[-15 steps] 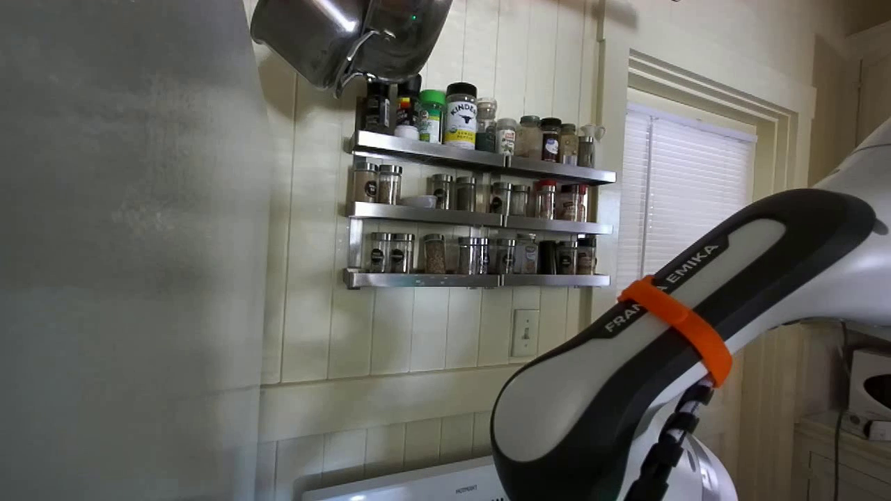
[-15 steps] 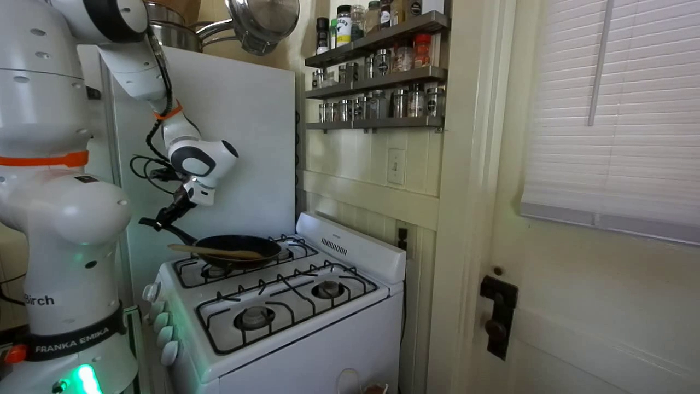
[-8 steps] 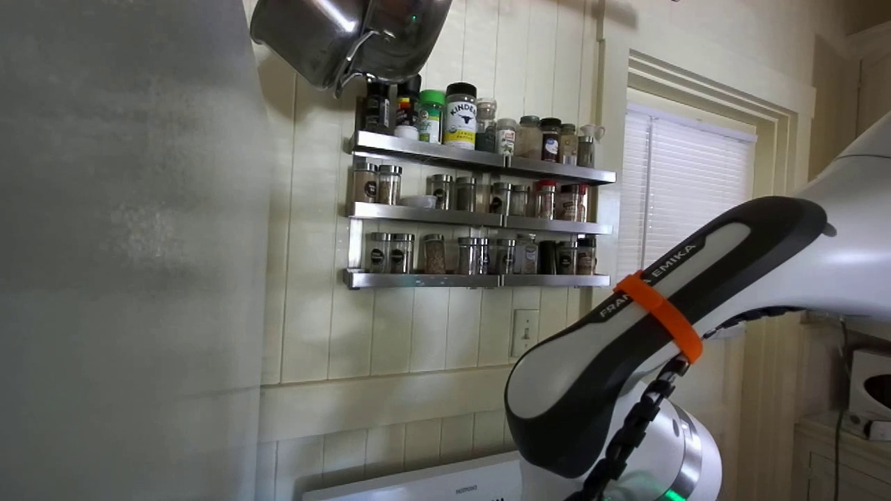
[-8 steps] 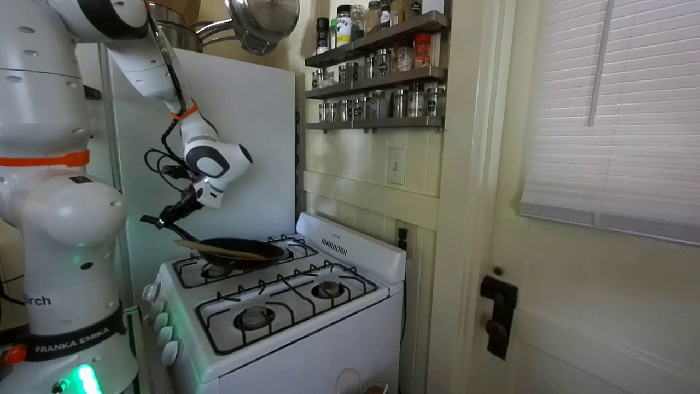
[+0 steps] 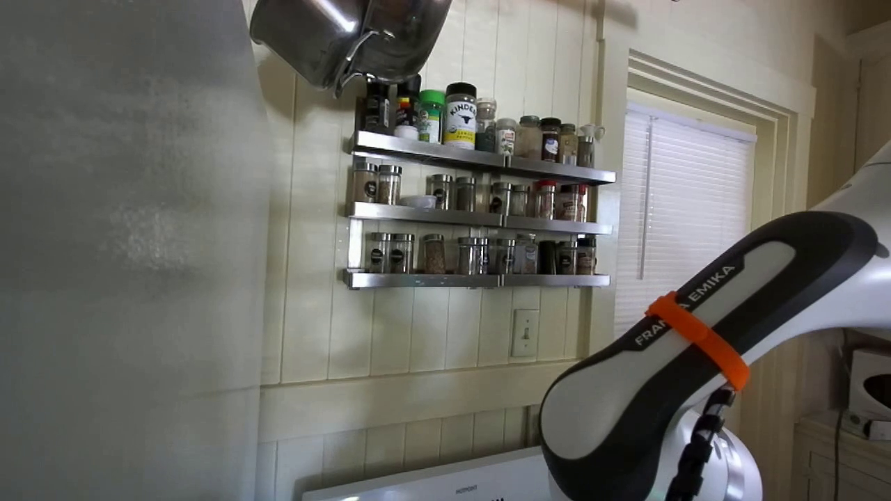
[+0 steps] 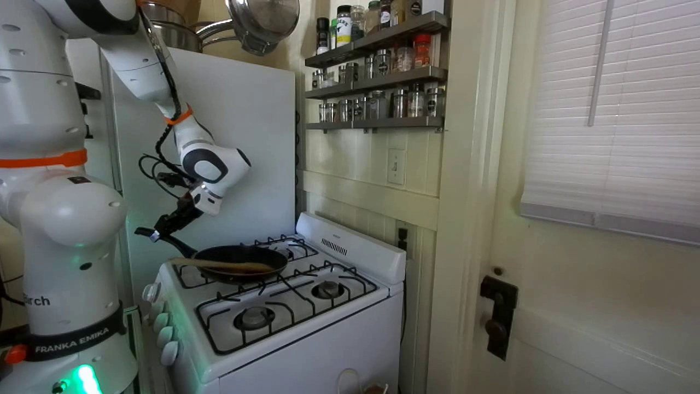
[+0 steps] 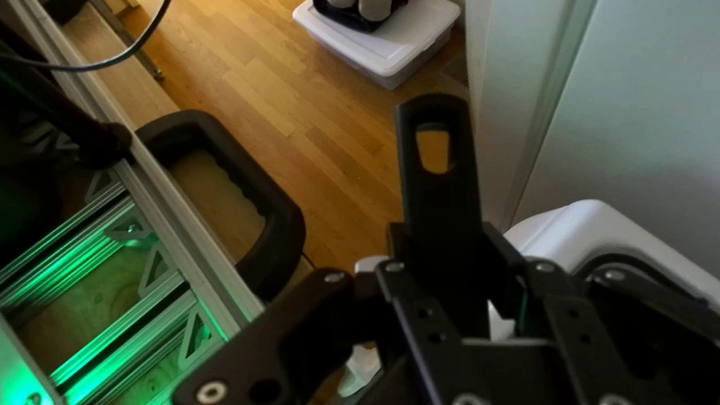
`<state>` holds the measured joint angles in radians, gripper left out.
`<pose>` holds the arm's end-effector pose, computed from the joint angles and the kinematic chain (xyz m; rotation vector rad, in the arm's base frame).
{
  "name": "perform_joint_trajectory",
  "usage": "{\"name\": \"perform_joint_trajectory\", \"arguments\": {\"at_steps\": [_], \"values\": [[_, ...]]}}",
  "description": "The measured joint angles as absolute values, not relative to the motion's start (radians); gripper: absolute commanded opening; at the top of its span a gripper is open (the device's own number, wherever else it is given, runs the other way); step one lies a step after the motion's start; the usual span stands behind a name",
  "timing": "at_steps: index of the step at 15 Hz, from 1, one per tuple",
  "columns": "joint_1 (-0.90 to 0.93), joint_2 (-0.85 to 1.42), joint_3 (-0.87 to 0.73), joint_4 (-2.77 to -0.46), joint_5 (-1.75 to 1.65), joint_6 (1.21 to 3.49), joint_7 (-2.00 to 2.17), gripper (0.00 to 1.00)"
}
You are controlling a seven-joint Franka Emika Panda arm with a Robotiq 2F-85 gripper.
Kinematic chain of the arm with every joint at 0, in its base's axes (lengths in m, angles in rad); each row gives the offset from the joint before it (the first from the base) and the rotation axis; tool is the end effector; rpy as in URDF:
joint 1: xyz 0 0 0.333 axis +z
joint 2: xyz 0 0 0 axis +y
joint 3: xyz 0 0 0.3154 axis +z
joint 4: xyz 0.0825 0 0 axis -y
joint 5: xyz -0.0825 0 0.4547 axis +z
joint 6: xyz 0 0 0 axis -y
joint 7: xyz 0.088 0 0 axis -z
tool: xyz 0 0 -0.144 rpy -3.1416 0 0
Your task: Move the black pan to the right
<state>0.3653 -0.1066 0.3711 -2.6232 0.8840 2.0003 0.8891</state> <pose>0.2621 0.3271 0.1807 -2.6057 1.0488 1.1704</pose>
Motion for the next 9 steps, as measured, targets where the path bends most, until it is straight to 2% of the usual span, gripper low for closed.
{"name": "perform_joint_trajectory", "arguments": {"at_steps": [8, 9], "values": [[0.366, -0.129, 0.380, -2.645, 0.794, 1.996, 0.896, 0.33], [0.366, -0.129, 0.380, -2.645, 0.794, 1.996, 0.896, 0.08]]}}
